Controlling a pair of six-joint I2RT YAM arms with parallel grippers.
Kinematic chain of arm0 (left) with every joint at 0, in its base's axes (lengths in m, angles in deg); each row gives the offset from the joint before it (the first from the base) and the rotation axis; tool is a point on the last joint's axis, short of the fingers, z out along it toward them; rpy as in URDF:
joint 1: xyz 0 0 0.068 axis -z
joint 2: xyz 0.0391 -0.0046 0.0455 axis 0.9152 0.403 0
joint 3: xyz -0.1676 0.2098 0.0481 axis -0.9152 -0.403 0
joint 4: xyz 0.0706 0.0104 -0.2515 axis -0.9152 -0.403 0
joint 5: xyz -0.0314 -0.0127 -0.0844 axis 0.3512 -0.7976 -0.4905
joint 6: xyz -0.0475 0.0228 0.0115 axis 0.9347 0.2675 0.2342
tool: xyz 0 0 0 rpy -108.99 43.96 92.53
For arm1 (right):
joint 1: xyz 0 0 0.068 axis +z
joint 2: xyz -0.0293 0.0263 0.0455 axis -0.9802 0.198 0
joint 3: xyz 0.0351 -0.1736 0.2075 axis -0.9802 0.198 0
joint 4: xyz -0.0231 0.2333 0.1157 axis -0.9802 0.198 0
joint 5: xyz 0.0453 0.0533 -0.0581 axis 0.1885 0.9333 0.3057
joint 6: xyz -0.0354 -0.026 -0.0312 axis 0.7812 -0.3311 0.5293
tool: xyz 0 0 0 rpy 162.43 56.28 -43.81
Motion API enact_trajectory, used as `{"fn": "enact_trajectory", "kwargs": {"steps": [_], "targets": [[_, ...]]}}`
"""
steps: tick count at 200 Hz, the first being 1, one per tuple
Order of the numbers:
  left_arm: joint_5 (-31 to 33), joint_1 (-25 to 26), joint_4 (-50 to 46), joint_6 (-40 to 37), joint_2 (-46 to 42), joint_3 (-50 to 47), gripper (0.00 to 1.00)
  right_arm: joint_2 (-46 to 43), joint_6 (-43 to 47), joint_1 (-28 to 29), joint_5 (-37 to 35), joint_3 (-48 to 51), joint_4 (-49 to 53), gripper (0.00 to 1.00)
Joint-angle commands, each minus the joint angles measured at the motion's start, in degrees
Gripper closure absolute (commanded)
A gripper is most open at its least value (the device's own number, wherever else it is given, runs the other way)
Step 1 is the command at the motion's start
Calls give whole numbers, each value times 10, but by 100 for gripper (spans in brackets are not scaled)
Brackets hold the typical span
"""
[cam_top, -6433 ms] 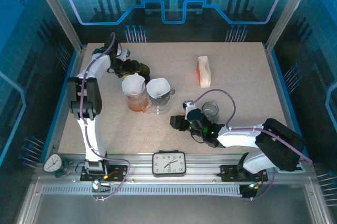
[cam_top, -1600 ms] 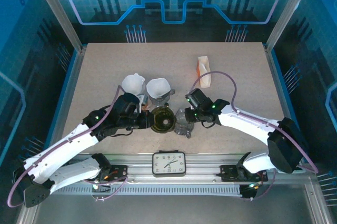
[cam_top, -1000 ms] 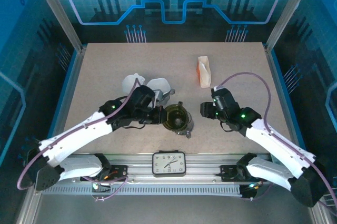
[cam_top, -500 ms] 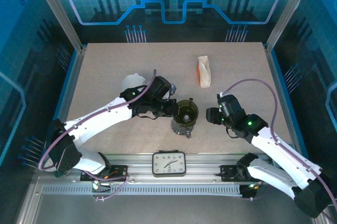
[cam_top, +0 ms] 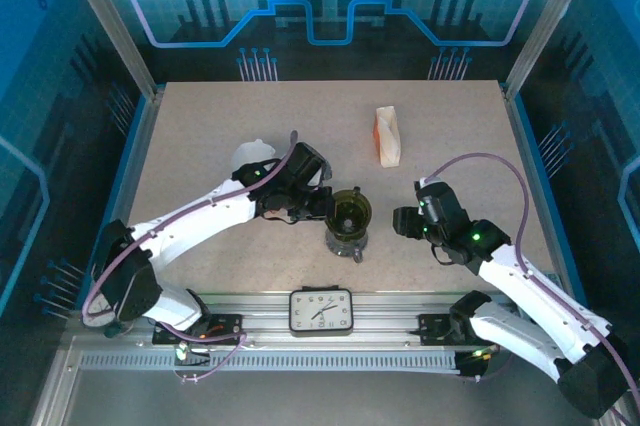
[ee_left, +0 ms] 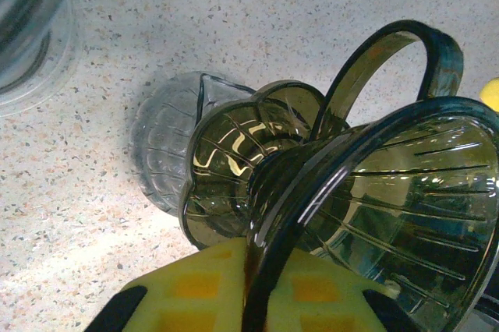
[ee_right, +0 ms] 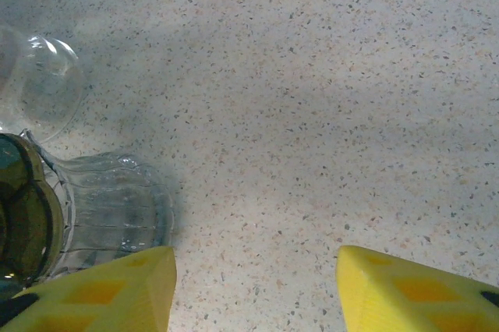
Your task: Place the coffee filter in the dripper
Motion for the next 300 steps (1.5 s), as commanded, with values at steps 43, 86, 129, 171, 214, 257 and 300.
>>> {"fn": "enact_trajectory", "kwargs": {"steps": [43, 86, 129, 171, 214, 257, 300], "targets": [[-4, -6, -1, -9, 9, 11, 76, -16, 8, -13, 8, 10, 2, 39], [-3, -6, 4, -7, -10, 12, 48, -15, 4, -15, 15, 10, 0, 33], [-20, -6, 29, 4, -52, 21, 28, -11, 1, -16, 21, 6, -4, 33], [-28, -6, 80, 12, -117, 9, 8, 16, 4, -20, 26, -19, -17, 33], [11, -10, 126, -25, -202, -27, 1, 83, 13, -48, 20, -83, -52, 34], [52, -11, 155, -81, -286, -101, 1, 215, 38, -70, 3, -184, -87, 37], [106, -11, 194, -102, -387, -200, 1, 373, 74, -107, -11, -320, -72, 48]]}}
